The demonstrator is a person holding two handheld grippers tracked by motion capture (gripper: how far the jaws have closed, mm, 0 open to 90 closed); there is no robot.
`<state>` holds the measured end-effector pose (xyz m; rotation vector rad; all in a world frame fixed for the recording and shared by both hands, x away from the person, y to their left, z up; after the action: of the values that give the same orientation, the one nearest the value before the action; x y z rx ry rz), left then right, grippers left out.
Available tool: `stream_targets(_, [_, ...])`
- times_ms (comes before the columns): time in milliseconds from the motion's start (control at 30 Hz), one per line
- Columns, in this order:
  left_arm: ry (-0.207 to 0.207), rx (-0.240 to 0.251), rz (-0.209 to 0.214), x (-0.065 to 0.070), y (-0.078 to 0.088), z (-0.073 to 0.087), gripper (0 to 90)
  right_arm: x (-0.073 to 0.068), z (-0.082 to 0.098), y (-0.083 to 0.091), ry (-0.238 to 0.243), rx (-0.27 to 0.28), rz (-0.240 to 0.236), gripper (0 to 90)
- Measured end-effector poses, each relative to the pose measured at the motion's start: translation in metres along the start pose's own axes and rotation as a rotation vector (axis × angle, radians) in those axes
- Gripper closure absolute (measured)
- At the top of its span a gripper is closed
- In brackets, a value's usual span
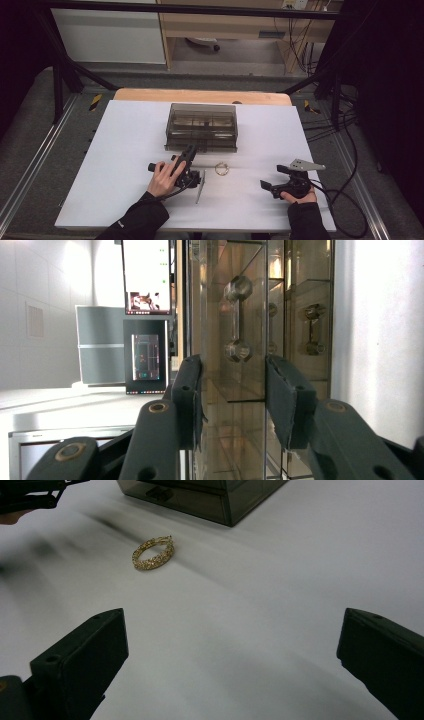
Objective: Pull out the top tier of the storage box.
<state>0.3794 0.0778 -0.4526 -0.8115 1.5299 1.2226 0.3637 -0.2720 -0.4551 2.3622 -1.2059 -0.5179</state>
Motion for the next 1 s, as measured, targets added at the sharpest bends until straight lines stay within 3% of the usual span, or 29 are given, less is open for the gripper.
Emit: stream_targets(1000, [0.001, -0.001, -0.008, 0.0049, 0.0098, -0.0031, 60.7, 0.0, -0.0001, 0.0003, -0.001, 0.004, 0.0, 0.7])
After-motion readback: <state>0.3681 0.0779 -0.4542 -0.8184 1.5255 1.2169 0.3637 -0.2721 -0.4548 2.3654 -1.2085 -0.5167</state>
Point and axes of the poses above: each handheld gripper's, and its own axes: y roughly backward along the jaws, z roughly out of its underside, x roughly to its right, the point moved 1 cm from there along -y, roughly forward along the jaws, and after that the axes turned 9 degrees about z, right-handed, at the moved point
